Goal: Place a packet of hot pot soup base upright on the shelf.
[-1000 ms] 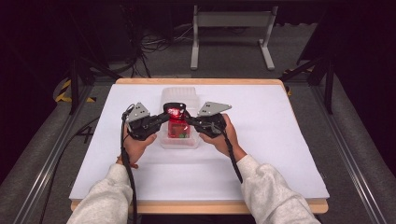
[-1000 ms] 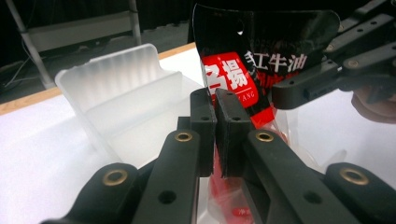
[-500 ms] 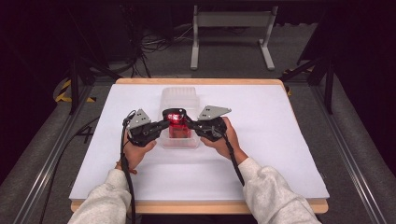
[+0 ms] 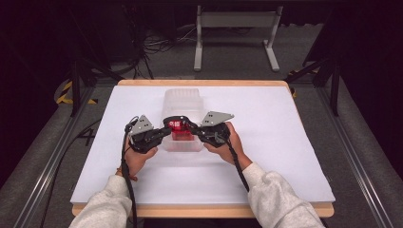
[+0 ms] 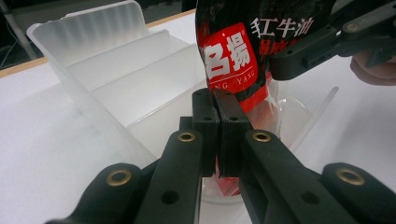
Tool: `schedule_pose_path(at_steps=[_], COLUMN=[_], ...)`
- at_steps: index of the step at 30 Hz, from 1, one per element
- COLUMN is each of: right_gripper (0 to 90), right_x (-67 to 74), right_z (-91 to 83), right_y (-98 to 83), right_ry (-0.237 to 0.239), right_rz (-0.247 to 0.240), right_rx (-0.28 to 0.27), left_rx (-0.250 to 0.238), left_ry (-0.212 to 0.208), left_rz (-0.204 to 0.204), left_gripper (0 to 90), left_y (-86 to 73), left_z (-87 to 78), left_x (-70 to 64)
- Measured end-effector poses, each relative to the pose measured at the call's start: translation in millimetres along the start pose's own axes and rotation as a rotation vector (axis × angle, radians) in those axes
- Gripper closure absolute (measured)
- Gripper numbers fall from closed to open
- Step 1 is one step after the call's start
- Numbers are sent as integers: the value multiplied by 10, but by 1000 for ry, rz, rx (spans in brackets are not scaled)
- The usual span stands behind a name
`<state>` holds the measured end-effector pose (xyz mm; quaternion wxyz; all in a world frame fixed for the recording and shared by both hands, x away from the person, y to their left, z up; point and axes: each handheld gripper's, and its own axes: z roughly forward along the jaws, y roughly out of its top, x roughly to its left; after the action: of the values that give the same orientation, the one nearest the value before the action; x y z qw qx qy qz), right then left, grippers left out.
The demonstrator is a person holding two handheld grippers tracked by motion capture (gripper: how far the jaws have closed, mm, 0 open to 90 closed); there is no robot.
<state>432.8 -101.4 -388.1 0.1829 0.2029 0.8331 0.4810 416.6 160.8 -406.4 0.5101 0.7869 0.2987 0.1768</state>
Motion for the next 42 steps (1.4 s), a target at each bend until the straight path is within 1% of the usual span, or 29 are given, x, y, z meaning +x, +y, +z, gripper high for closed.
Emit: schedule_pose_path(at_steps=[5, 6, 8, 11, 13, 15, 24, 27, 29, 30, 35, 40, 42], right_gripper=[888, 888, 888, 889, 890, 889, 885, 871, 862, 855, 843, 815, 810], right_x=[8, 5, 3, 8, 6, 6, 8, 15, 11, 11, 17, 4, -2], right_z=[5, 3, 3, 6, 8, 8, 11, 14, 4, 0, -8, -26, -39], right_y=[-25, -27, -29, -27, -32, -33, -52, -53, -47, -44, -31, -18, -10], right_ry=[-4, -3, -3, -8, -9, -8, -13, -22, -21, -23, -27, -29, -29], right_rz=[-5, -3, 0, -10, -10, -10, -11, -21, -20, -24, -29, -24, -24], right_rx=[7, 8, 9, 13, 16, 18, 31, 43, 43, 43, 44, 42, 42], left_rx=[16, 21, 25, 36, 38, 42, 47, 50, 49, 48, 44, 42, 37], left_ry=[5, 12, 13, 21, 26, 30, 34, 46, 47, 47, 50, 59, 60], left_rz=[7, 16, 13, 32, 33, 44, 53, 64, 62, 68, 64, 74, 70], left_gripper=[881, 881, 881, 882, 882, 882, 880, 868, 853, 844, 833, 820, 812], left_y=[-29, -29, -33, -33, -32, -33, -31, -18, -11, -10, -11, -1, 5], left_z=[14, 17, 20, 23, 25, 29, 31, 23, 10, 4, -11, -23, -32], left_x=[-15, -24, -31, -43, -54, -57, -66, -79, -88, -82, -76, -89, -96])
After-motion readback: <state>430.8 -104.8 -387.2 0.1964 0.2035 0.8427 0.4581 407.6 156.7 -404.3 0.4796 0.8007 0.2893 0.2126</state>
